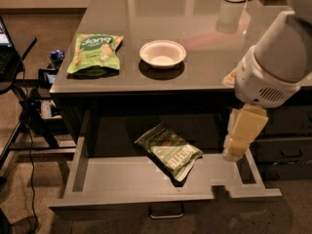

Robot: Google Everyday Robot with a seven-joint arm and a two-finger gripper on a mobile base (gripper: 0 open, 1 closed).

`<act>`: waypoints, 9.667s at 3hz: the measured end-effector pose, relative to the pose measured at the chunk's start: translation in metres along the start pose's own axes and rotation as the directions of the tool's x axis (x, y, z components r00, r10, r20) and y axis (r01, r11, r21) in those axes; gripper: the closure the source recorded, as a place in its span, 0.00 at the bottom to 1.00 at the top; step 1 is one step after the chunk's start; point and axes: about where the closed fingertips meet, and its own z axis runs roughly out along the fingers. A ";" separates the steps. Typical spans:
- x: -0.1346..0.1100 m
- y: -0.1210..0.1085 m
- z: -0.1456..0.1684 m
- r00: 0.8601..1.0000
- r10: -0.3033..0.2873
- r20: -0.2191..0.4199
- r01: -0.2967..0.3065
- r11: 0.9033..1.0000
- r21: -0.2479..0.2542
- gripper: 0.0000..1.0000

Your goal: Pick green jalapeno chip bag from top drawer and place on counter

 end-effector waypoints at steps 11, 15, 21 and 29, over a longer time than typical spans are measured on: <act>-0.072 -0.036 0.290 0.924 0.382 -0.001 -0.382 0.924 -0.023 0.00; -0.049 -0.061 0.346 0.893 0.450 -0.017 -0.450 0.893 0.022 0.00; -0.045 -0.061 0.350 0.892 0.452 -0.028 -0.451 0.892 0.031 1.00; 0.027 -0.078 0.127 0.760 0.649 0.044 -0.615 0.695 0.372 1.00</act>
Offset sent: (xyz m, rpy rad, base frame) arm 0.0450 0.0547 -0.1038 -0.0470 0.0190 -0.1494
